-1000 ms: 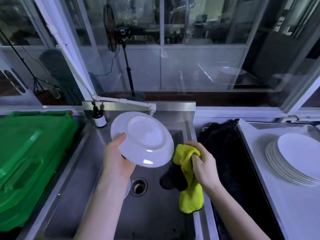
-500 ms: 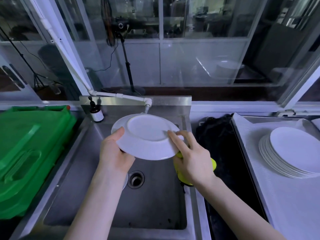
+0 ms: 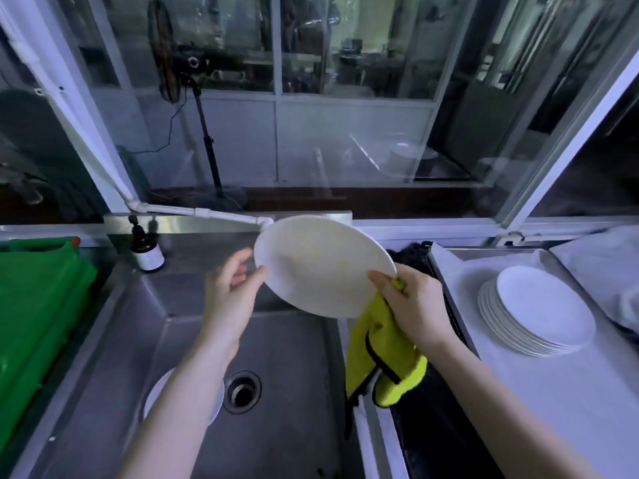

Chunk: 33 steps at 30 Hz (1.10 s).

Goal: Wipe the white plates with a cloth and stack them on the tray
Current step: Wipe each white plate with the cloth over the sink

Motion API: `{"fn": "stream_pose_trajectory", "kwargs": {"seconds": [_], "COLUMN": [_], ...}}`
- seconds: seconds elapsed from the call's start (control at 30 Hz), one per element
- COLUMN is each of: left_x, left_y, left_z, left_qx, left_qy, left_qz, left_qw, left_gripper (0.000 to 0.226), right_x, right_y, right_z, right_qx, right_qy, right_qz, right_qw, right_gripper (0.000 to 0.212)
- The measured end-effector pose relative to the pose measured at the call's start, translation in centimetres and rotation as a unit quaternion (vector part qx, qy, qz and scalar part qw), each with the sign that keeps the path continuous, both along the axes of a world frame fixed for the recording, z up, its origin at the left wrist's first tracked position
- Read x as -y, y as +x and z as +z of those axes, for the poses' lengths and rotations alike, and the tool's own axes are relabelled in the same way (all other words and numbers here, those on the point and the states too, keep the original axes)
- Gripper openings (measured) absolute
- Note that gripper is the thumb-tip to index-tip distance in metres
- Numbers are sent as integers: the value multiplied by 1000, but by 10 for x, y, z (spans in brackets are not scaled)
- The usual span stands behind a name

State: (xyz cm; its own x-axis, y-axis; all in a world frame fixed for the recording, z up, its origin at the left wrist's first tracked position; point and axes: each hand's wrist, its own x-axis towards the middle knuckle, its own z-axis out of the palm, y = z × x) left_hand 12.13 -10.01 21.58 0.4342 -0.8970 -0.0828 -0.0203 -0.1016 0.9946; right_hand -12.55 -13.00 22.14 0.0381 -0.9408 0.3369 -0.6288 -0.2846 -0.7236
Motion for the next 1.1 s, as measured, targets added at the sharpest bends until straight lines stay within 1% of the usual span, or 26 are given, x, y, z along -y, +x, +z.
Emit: {"fn": "stream_pose_trajectory", "kwargs": {"seconds": [0.03,0.07,0.13,0.17,0.23,0.27,0.33,0.37,0.4,0.5,0.6,0.7,0.8,0.9,0.97,1.1], "left_x": [4,8,16,19,25,27,30,31,33,38,43,49,55,63,72,93], "left_y": [0,-1,-7,-12,-26,-34,-52,-62,-72,-110,-152,-204,-268,-330,-366,-419], "left_z": [-5,-9,-18,-20,-23,-25,-27,-27,-27,-24,-24,-27,-33,-43,-53,-76], "left_qx": [29,42,43,47,50,46,40,35,30,11,-8,-17,-25,-51,-66,-91], "left_qy": [-12,-19,-19,-15,-11,-11,-9,-6,-2,14,33,42,50,58,69,102], "left_qz": [-10,-21,-48,-61,-78,-79,-87,-88,-86,-80,-84,-85,-90,-96,-94,-96], "left_qw": [999,999,998,997,996,996,995,995,996,997,996,995,994,992,991,986], "left_gripper": [33,37,37,36,37,33,25,24,25,27,24,28,24,28,28,19], "right_x": [0,-1,-7,-10,-17,-21,-28,-31,-32,-37,-41,-39,-34,-26,-19,2], "right_y": [-6,-12,-24,-30,-43,-50,-66,-76,-87,-127,-172,-225,-285,-342,-375,-428], "right_z": [0,-1,-3,-4,-5,-4,-2,-1,1,2,0,-6,-17,-30,-39,-60], "right_qx": [27,61,128,150,174,190,234,249,256,261,272,246,209,180,169,160], "right_qy": [45,87,149,163,170,171,172,170,168,159,144,131,137,141,159,195], "right_qz": [-5,-9,-26,-36,-58,-67,-75,-84,-100,-121,-88,-63,-84,-111,-134,-170], "right_qw": [999,994,980,975,968,964,954,950,947,944,947,958,965,967,963,953], "right_gripper": [19,18,17,18,23,22,10,10,16,19,28,36,37,42,46,49]}}
